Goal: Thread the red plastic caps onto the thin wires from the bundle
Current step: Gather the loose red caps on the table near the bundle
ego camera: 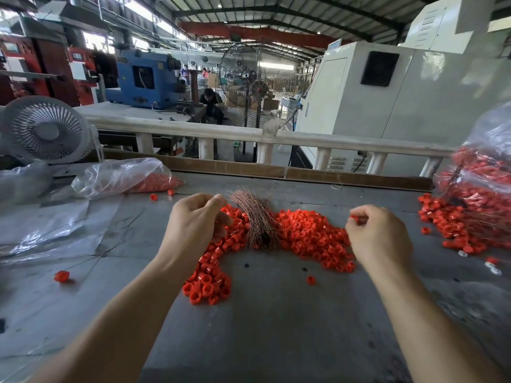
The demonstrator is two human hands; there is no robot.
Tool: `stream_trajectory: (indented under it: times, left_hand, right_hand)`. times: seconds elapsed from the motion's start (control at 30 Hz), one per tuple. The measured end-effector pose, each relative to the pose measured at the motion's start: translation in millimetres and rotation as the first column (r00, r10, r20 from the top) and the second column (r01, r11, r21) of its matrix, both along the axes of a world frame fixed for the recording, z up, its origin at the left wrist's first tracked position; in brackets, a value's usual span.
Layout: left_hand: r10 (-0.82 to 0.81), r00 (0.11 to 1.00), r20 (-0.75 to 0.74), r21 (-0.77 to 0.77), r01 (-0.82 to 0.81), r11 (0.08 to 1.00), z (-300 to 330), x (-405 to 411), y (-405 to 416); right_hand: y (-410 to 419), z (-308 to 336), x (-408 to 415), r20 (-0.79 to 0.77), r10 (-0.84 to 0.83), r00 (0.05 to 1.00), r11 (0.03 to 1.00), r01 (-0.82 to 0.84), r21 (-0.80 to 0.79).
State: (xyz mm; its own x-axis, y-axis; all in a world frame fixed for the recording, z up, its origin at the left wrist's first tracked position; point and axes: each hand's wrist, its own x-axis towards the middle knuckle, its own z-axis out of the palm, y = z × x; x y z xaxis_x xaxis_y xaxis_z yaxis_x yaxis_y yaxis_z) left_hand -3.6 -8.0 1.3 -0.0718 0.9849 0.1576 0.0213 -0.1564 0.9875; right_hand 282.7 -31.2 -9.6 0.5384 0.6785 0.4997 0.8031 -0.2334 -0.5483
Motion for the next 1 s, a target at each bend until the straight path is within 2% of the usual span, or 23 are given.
stream_trajectory:
  times: [0.1,0.23,0.43,0.57,0.67,0.8,0.9,0.97,1.0]
  left_hand:
    - [0.003,0.998,-0.056,0.005,-0.003,1.000,-1.9,1.3,0.4]
    - [-0.001,0.992,-0.125,0.002,0.001,1.000,-3.5,2.0,-0.3]
    - [-0.004,0.980,-0.200,0.003,0.005,1.000,-3.9,4.2,-0.6]
    - [-0.021,0.955,-0.296,0.006,0.024,1.000,-3.7,1.6,-1.2]
    - [-0.017,0.878,-0.479,0.050,0.046,0.998,-5.6,1.0,-1.2]
    - [-0.048,0.683,-0.728,0.072,0.146,0.987,-7.3,0.9,-1.8]
    - [-0.096,0.573,-0.814,0.033,0.211,0.977,-2.5,3.0,-3.8]
    - [-0.163,0.570,-0.805,-0.025,0.241,0.970,5.7,1.3,-8.1]
    - [-0.265,0.573,-0.776,-0.117,0.282,0.952,10.5,-1.5,-11.6]
  right_hand:
    - [-0.2,-0.2,18.7,0.005,-0.109,0.994,0.984,0.108,-0.140]
    - [-0.4,-1.0,31.0,0.027,-0.195,0.980,0.953,0.196,-0.229]
    - [-0.4,-0.5,38.2,0.029,-0.259,0.966,0.913,0.254,-0.319]
    - [-0.3,0.3,32.7,0.067,-0.225,0.972,0.915,0.235,-0.327]
    - [0.9,1.3,24.4,0.062,-0.119,0.991,0.969,0.129,-0.211]
    - [-1.5,1.4,-1.9,-0.025,0.164,0.986,0.986,-0.164,-0.019]
    - [-3.6,-1.4,-25.7,-0.014,0.390,0.921,0.919,-0.390,-0.055]
    - [-3.9,-5.1,-38.1,-0.004,0.494,0.870,0.862,-0.490,-0.133]
    - [-4.1,-6.8,-43.2,0.002,0.524,0.852,0.841,-0.517,-0.156]
